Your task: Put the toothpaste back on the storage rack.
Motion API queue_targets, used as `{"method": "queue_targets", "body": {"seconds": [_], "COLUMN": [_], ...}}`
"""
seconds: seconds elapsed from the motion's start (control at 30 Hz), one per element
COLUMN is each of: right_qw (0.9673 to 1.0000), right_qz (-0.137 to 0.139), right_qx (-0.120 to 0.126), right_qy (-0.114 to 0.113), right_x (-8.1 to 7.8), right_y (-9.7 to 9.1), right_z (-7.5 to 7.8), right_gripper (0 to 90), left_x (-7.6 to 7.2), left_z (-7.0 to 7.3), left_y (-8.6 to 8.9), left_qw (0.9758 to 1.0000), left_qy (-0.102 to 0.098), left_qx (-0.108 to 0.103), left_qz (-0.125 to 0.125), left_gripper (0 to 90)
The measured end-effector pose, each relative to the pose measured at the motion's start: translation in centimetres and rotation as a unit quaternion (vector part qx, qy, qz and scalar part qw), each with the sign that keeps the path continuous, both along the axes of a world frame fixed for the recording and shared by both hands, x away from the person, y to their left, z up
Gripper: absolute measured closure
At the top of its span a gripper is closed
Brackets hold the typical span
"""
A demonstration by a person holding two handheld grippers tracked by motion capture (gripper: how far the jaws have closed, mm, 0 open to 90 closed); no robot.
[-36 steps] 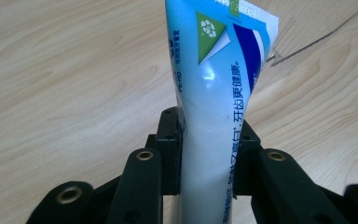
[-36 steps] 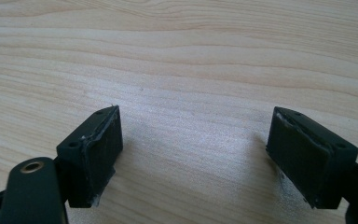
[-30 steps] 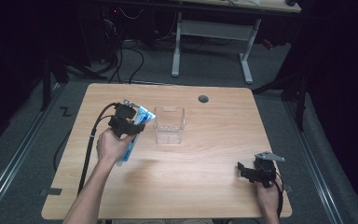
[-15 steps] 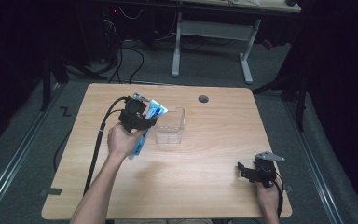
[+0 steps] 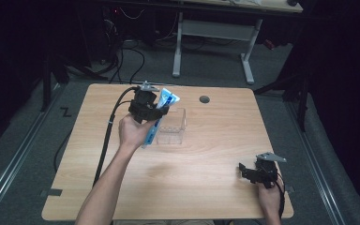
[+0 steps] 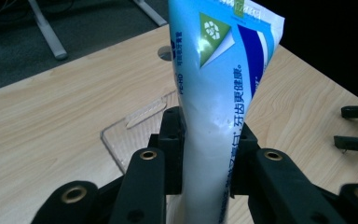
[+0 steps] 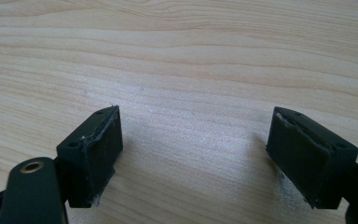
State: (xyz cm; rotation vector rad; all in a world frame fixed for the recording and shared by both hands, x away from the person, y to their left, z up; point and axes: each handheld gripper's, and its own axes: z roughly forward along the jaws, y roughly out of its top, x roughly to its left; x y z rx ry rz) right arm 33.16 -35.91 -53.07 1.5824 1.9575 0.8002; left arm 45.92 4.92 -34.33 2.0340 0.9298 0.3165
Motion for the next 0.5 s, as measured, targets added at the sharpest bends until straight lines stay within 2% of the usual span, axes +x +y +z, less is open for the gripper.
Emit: {"method": "queue_targets", "body": {"seconds": [0.17, 0.33, 0.5], "right_qw": [1.0, 1.0, 1.0], "right_qz": [0.0, 0.0, 0.0], "right_qx": [0.0, 0.001, 0.0], "right_qy": [0.0, 0.0, 0.0], "right_x": [0.0, 0.0, 0.0], "right_y": [0.0, 0.0, 0.0], "right_z": [0.0, 0.0, 0.0], "right_gripper": [18.1, 18.1, 18.1], "left_x": [0.9, 1.9, 2.6], "left_z": [0.6, 1.2, 1.6], "left_y": [-1.1, -2.0, -2.8], "left_qw": [0.9999, 0.9991, 0.9987], "left_qy": [-0.01, -0.031, -0.043], "left_qx": [-0.011, -0.027, -0.026], "left_qz": [-0.001, 0.009, 0.012], "left_gripper": [73.3, 73.2, 73.3]}}
